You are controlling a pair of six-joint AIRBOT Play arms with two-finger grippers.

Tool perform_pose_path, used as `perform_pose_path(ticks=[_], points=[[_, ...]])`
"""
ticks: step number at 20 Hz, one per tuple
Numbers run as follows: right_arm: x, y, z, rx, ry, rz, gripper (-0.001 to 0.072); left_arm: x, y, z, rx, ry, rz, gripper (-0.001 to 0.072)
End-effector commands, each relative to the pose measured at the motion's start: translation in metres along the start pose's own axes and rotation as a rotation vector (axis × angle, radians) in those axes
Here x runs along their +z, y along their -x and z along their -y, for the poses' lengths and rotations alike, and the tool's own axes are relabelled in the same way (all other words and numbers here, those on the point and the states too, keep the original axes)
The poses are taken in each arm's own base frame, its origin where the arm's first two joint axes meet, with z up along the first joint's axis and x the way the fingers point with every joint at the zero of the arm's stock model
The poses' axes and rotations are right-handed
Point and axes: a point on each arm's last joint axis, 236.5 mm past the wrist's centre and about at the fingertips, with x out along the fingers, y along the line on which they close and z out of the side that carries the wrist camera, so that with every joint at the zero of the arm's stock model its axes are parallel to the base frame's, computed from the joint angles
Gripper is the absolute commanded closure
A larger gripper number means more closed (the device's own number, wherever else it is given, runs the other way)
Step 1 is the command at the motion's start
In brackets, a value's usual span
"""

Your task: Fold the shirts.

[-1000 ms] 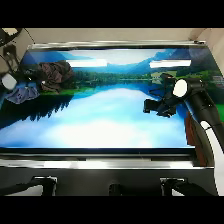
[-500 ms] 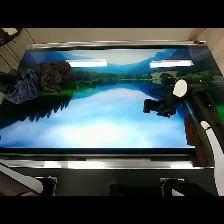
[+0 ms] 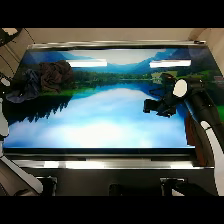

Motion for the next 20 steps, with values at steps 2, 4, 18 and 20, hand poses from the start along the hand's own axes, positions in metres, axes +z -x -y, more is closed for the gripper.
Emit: perform_pose_path(ticks=[2, 4, 18, 20], points=[[0.000, 0.000, 0.000, 0.000, 0.000, -0.001, 0.0029, -0.012, -0.018, -0.006, 0.006, -0.034, -0.019, 0.0030], [0.000, 0.000, 0.000, 0.000, 0.000, -0.001, 0.0029, -0.027, -0.023, -0.015, 0.032, -0.032, -0.077, 0.0211], [0.000, 0.000, 0.000, 0.000, 0.001, -0.001, 0.0029, 0.088, 0.251, 0.185, -0.346, -0.277, 0.457, 0.0686], [0.000, 0.000, 0.000, 0.000, 0.000, -0.001, 0.0029, 0.075, 0.349, 0.230, -0.444, -0.389, 0.552, 0.0686]])
